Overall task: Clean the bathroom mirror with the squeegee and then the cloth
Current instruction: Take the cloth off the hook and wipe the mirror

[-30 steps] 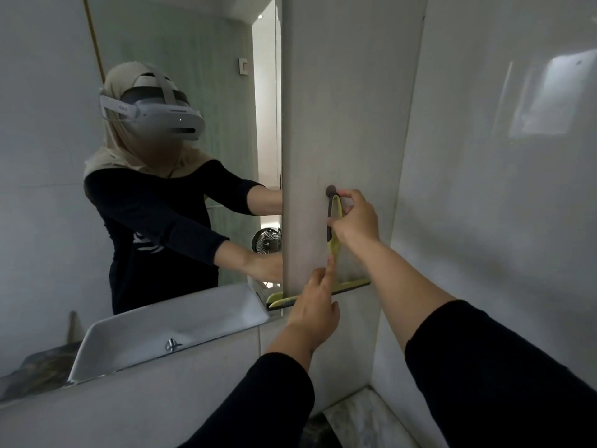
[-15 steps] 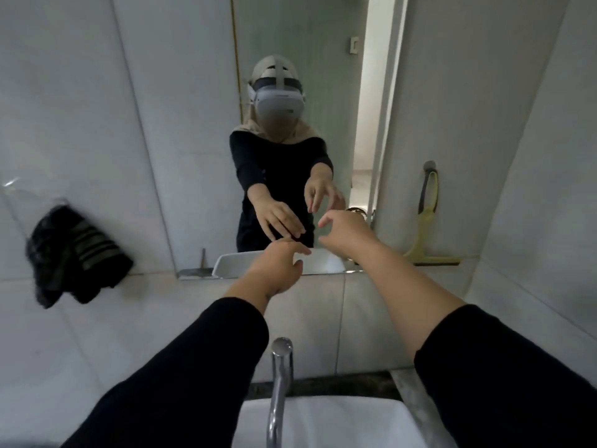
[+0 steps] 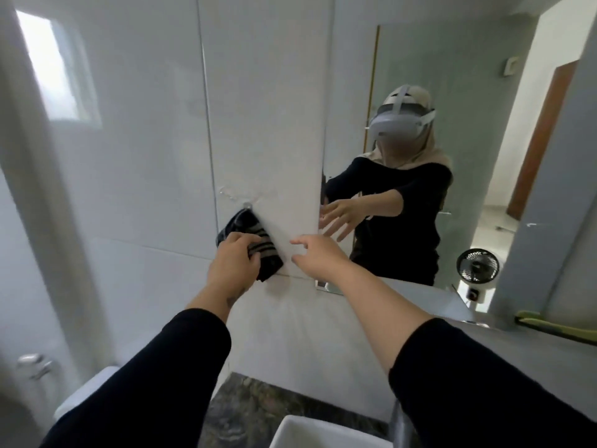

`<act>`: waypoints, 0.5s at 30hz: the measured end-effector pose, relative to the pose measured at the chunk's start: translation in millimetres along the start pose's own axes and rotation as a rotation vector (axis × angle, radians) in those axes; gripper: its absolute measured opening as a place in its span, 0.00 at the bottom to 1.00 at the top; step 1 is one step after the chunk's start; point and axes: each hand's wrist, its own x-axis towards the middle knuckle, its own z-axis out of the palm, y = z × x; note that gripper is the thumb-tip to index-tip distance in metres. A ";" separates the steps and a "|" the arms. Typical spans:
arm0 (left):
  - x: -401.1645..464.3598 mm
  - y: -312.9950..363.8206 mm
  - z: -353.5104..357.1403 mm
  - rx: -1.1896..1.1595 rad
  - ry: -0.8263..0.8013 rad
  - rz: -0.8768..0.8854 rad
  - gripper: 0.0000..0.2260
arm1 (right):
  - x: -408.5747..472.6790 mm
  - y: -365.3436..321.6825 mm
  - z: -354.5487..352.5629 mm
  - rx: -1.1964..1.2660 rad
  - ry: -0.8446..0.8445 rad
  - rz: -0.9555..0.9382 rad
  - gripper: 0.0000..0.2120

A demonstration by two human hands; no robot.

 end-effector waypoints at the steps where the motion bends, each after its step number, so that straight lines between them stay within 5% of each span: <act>1: 3.4 -6.5 -2.4 -0.003 0.023 -0.031 0.16 | 7.8 -7.2 4.9 0.011 0.008 -0.027 0.21; 15: 55.7 -45.3 27.0 -0.162 0.203 -0.198 0.27 | 114.7 -34.1 76.9 0.107 0.355 -0.126 0.19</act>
